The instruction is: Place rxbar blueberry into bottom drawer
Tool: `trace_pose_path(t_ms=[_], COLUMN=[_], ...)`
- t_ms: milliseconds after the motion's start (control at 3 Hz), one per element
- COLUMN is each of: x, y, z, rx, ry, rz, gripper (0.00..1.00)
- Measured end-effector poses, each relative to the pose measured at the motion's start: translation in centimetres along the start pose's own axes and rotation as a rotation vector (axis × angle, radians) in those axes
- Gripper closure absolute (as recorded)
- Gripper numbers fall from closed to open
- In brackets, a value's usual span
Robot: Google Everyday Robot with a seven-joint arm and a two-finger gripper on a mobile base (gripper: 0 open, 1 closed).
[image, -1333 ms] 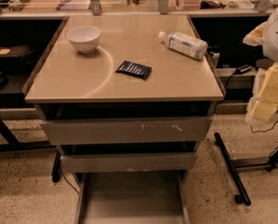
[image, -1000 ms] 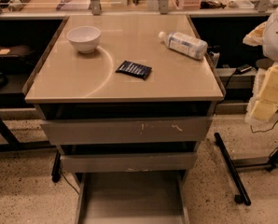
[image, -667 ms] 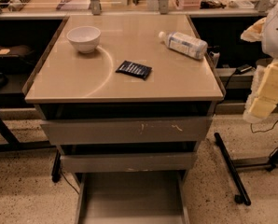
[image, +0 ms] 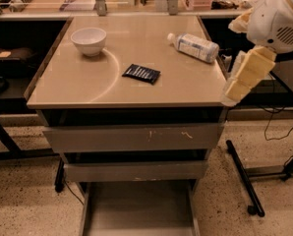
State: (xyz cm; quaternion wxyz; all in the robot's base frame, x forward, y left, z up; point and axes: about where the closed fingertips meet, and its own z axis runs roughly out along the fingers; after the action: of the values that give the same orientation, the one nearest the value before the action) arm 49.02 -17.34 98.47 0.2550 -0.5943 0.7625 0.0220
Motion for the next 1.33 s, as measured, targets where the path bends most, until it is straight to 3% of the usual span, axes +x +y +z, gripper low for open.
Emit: trace_pose_path(t_ms=[333, 667, 1333], x=[-2.4, -3.2, -3.3], y=[-1.4, -2.5, -3.0], z=[1.9, 3.8, 5.1], rx=[-0.008, -0.033, -0.024], ry=[-0.099, -0.214, -0.236], rz=[0.007, 0.058, 0.079], gripper=[0.00, 0.00, 0.00])
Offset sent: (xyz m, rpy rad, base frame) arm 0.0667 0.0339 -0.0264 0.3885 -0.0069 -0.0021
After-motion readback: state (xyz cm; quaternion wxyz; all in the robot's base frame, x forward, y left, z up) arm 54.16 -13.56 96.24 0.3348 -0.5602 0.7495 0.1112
